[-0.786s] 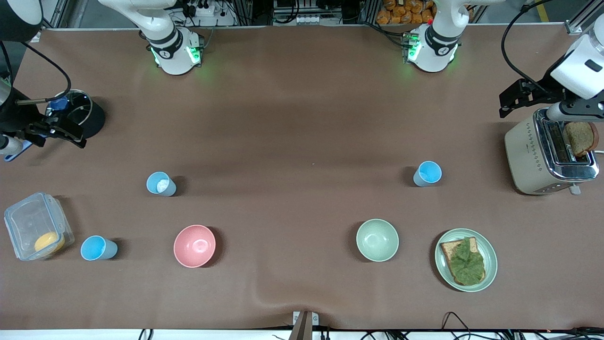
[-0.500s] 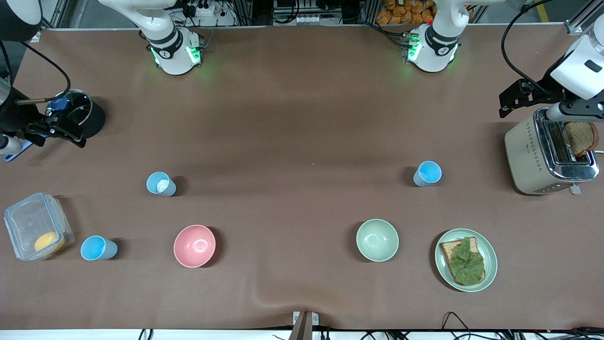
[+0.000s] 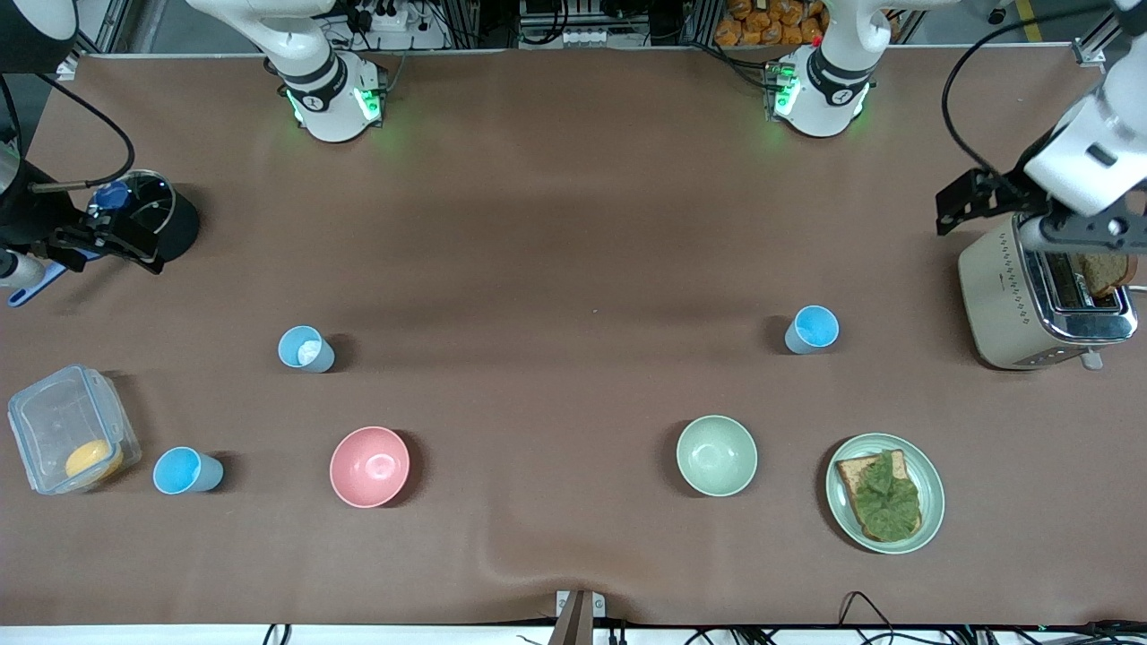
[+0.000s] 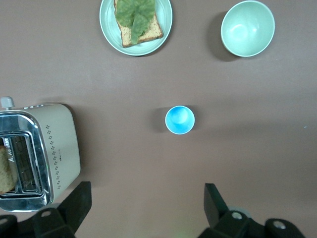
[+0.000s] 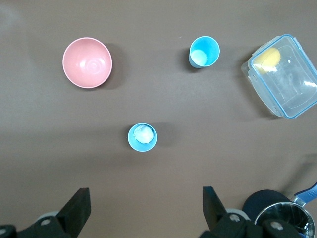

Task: Stack blue cups with both arms
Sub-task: 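Move the left gripper down toward the blue cup beside the toaster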

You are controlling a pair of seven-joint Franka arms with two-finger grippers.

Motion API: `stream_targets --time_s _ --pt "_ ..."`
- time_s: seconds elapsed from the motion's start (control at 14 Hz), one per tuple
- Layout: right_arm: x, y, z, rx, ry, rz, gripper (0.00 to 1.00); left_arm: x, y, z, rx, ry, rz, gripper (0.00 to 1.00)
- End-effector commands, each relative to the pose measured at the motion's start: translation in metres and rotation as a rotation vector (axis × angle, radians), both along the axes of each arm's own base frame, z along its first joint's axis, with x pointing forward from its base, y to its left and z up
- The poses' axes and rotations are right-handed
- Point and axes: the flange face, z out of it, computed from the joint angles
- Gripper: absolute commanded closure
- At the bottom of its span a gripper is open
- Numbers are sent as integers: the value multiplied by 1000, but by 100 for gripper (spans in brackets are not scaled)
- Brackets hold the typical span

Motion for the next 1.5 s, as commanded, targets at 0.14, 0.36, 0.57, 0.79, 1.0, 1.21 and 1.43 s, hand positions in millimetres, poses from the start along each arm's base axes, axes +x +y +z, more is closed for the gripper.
stream_targets --time_s 0.14,0.36,0.57,0.79,1.0,1.21,1.43 --pt "-5 -8 4 1 6 -2 0 48 0 -91 -11 69 29 0" --pt "-5 -2 5 1 2 6 0 51 -1 -137 -12 72 29 0" --pt "-6 3 6 1 2 3 0 46 0 -166 -11 80 29 0" --pt "-7 3 6 1 9 3 0 44 1 -195 -14 46 29 0" --pt "-7 6 7 1 5 7 0 43 1 -217 -11 52 28 0" --pt "-6 6 7 1 5 9 0 46 6 -233 -6 65 35 0" --pt "-5 5 6 3 0 6 0 50 24 -235 -8 64 65 0"
